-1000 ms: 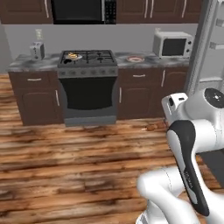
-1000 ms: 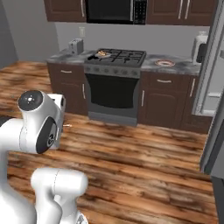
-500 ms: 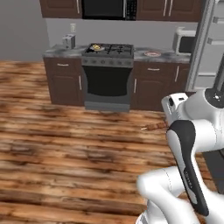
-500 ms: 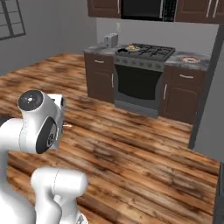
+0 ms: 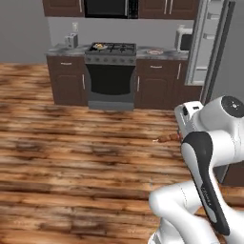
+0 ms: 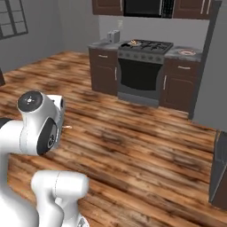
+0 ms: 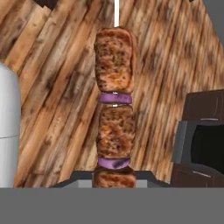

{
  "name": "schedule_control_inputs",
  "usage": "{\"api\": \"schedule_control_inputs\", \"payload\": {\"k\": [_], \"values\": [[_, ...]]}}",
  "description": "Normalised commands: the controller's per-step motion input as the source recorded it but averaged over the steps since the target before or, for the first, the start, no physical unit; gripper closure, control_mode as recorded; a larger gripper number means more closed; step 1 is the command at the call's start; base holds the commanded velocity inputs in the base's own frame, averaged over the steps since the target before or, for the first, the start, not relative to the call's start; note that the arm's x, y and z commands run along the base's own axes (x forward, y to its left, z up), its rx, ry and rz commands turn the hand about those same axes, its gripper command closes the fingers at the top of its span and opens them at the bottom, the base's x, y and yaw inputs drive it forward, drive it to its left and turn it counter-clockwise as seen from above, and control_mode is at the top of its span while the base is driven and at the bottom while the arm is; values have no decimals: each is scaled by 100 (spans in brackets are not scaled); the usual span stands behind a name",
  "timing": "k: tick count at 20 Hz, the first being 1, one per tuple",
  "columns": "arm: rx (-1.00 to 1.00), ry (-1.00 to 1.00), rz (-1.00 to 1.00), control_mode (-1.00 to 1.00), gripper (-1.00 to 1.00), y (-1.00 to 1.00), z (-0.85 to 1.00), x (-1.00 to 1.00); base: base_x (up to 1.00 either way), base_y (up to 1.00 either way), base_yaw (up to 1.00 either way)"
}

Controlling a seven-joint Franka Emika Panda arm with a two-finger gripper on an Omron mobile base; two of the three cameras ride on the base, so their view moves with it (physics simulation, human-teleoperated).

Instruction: Place the cold items (lime and eggplant) from the fridge in one tupperware on the dining counter. Place the warm items (hot dog and kebab skewer) in the stove area in another tupperware.

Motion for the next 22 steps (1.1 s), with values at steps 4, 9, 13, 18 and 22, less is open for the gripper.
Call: {"api": "schedule_control_inputs", "payload": {"k": [4, 9, 13, 18, 22], "values": [[0, 0, 0, 100, 100, 0, 0, 0, -100, 31, -16], [0, 0, 0, 100, 100, 0, 0, 0, -100, 92, 0], [0, 0, 0, 100, 100, 0, 0, 0, -100, 100, 0], [0, 0, 0, 100, 100, 0, 0, 0, -100, 100, 0], [0, 0, 0, 100, 100, 0, 0, 0, -100, 100, 0]]}}
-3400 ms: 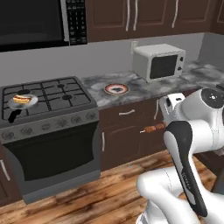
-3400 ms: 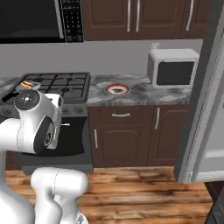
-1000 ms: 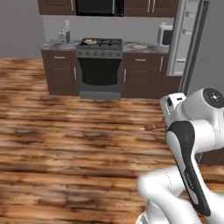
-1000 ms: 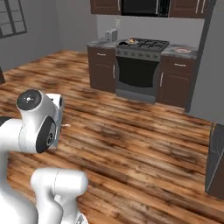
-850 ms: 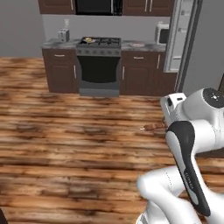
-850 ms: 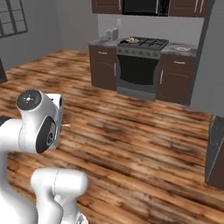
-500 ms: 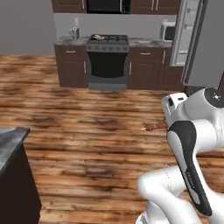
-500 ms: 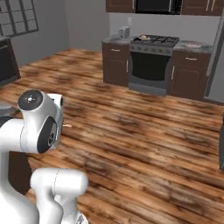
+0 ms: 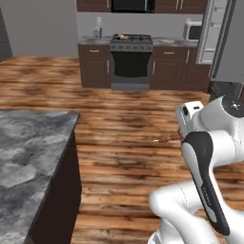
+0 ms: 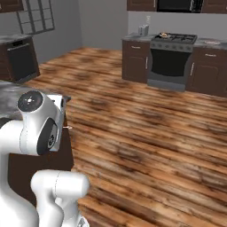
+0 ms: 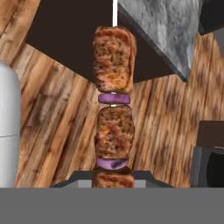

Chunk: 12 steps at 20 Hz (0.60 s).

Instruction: Place the cold items (lime and eggplant) from the fridge in one tupperware on the dining counter. Place the warm items (hot dog and kebab skewer) in the stove area in another tupperware.

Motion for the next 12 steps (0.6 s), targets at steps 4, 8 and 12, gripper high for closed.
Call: {"api": "schedule_control_inputs", "payload": {"k": [4, 8, 12], "values": [[0, 0, 0, 100, 100, 0, 0, 0, -100, 90, 1], [0, 0, 0, 100, 100, 0, 0, 0, -100, 46, 8], [0, 0, 0, 100, 100, 0, 0, 0, -100, 14, 17]]}}
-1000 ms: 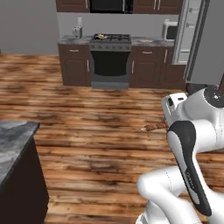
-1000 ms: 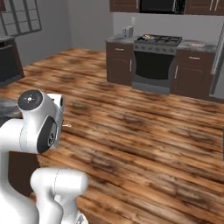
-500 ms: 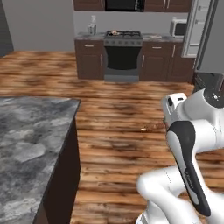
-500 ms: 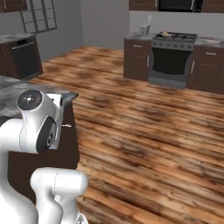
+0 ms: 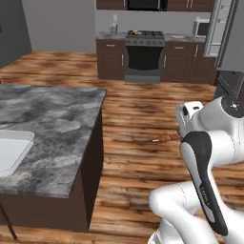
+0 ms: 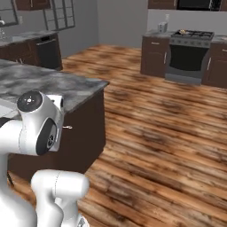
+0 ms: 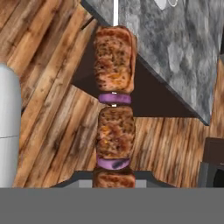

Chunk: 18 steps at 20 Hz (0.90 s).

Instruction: Place the cold items (lime and eggplant) from the fridge in one tupperware on the dining counter. Place the warm items (hot dog and kebab skewer) in the stove area in another tupperware.

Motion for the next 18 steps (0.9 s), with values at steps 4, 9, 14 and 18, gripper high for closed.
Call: {"api": "schedule_control_inputs", "payload": {"k": [4, 9, 14, 18], "values": [[0, 0, 0, 100, 100, 0, 0, 0, -97, 74, 7], [0, 0, 0, 100, 100, 0, 0, 0, -39, 100, -1], [0, 0, 0, 100, 100, 0, 0, 0, 9, 100, -15], [0, 0, 0, 100, 100, 0, 0, 0, 0, 99, -24]]}}
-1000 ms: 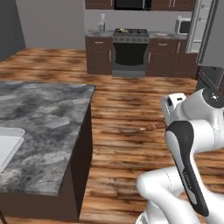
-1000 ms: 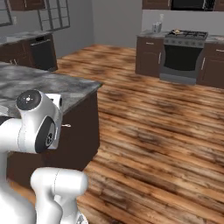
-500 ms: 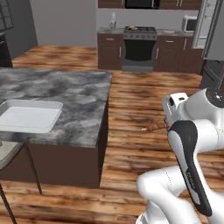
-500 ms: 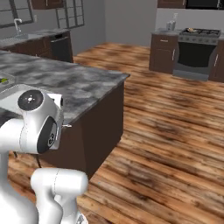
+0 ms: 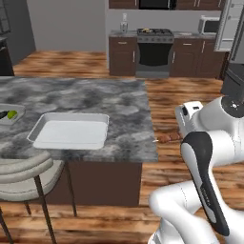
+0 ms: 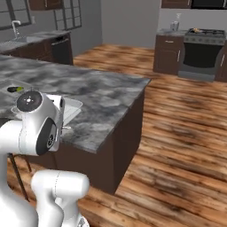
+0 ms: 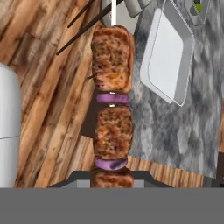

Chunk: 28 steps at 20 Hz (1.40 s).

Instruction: Place the cold items (lime and eggplant) from the fridge in one tupperware on the dining counter. Place the warm items (hot dog and kebab skewer) in the stove area in another tupperware.

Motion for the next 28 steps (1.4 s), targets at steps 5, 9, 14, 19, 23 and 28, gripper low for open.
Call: {"api": "schedule_control_inputs", "payload": {"k": [5, 9, 14, 19, 23, 28], "values": [[0, 0, 0, 100, 100, 0, 0, 0, 3, 82, -26], [0, 0, 0, 100, 100, 0, 0, 0, 21, 59, -25], [0, 0, 0, 100, 100, 0, 0, 0, 40, 50, -27], [0, 0, 0, 100, 100, 0, 0, 0, 61, 48, -26], [0, 0, 0, 100, 100, 0, 0, 0, 44, 48, -25], [-11, 4, -6, -100, 100, 49, -13, 9, 0, 0, 0]]}}
